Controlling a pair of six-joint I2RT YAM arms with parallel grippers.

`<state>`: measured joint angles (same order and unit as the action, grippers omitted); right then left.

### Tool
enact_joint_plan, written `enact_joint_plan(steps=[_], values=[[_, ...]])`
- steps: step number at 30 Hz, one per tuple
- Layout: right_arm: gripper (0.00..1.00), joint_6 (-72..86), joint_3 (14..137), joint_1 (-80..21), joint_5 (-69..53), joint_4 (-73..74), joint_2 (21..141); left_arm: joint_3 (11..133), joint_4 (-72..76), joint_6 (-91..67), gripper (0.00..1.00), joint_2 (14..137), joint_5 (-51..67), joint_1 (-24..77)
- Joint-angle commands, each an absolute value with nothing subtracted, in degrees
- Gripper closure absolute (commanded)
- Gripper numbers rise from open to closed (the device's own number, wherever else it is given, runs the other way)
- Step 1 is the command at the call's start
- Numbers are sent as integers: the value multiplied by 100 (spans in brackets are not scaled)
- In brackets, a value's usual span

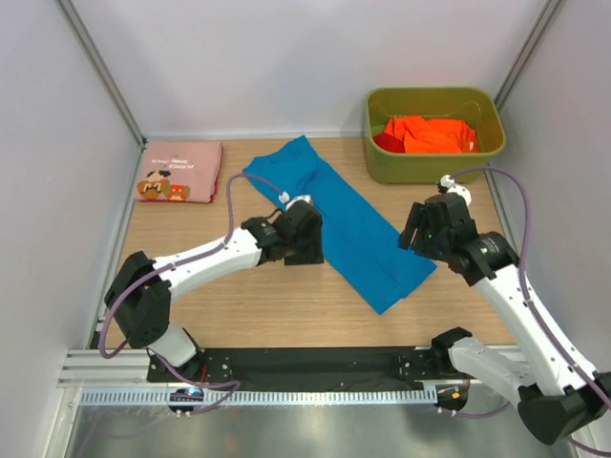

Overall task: Fold and stack the t-shirts
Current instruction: Fold the tshirt

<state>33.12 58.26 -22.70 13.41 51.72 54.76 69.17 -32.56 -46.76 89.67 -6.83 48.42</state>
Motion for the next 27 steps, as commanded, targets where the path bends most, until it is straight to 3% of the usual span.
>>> enact_joint_plan(steps=[1,8,18,27], values=[[33,3243,6239,-2268,1582,5545,5028,6715,-2391,-5957,49,8841,-729,5149],[33,3270,6486,-2276,1986,6047,4457,7030,-2426,-8076,55,9474,-1072,6029],[33,3234,6645,-2268,2065,6187,4008,8910,-4287,-8763,60,11135,-1169,6434],[33,3068,6636,-2276,2328,6293,3806,10081,-5414,-8965,58,12085,-1161,6565]])
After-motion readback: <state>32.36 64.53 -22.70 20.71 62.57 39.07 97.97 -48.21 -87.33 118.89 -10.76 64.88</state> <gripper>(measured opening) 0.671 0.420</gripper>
